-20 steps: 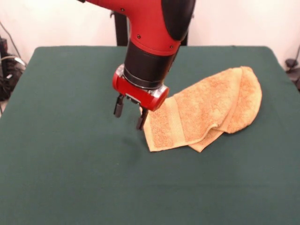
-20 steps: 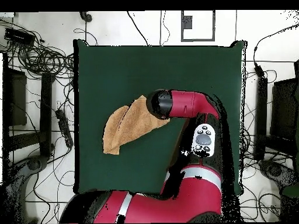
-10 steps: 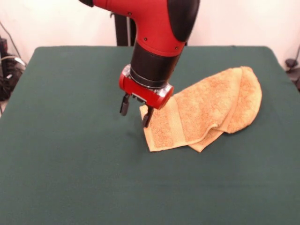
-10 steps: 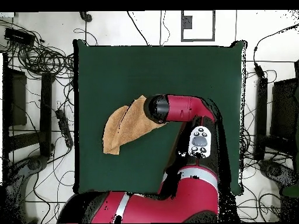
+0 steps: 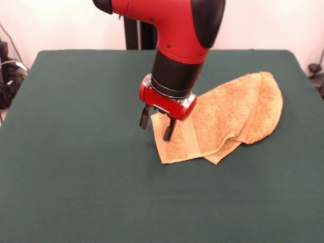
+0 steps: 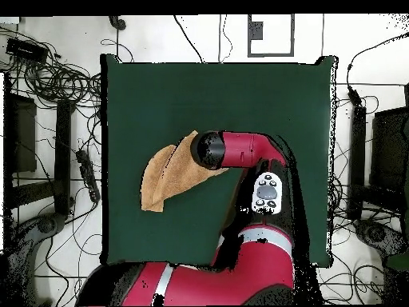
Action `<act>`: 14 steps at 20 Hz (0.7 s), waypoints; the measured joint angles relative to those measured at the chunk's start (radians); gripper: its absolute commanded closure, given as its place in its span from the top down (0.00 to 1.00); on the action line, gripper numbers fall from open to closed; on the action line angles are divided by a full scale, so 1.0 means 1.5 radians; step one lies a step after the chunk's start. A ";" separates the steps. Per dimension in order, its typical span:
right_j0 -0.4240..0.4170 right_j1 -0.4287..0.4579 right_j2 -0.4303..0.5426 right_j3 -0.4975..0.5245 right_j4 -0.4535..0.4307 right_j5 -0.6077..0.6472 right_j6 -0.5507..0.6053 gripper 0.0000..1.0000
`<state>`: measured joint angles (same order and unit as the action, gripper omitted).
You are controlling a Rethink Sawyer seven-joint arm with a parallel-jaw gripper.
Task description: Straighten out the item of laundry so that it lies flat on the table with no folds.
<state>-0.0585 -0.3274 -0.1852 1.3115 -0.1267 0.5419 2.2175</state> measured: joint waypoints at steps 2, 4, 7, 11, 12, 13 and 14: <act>0.001 0.001 0.002 0.000 0.000 -0.003 0.000 1.00; 0.000 0.004 0.007 0.000 0.000 -0.008 0.000 1.00; -0.002 0.011 0.014 -0.003 0.000 -0.014 0.000 1.00; -0.016 0.036 0.032 -0.022 0.000 -0.030 0.000 1.00; -0.020 0.035 0.035 -0.024 0.000 -0.030 0.000 1.00; -0.023 0.035 0.037 -0.025 0.000 -0.030 0.000 1.00; -0.025 0.035 0.040 -0.025 0.000 -0.030 0.000 1.00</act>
<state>-0.0959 -0.2743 -0.1257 1.2740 -0.1265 0.4973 2.2172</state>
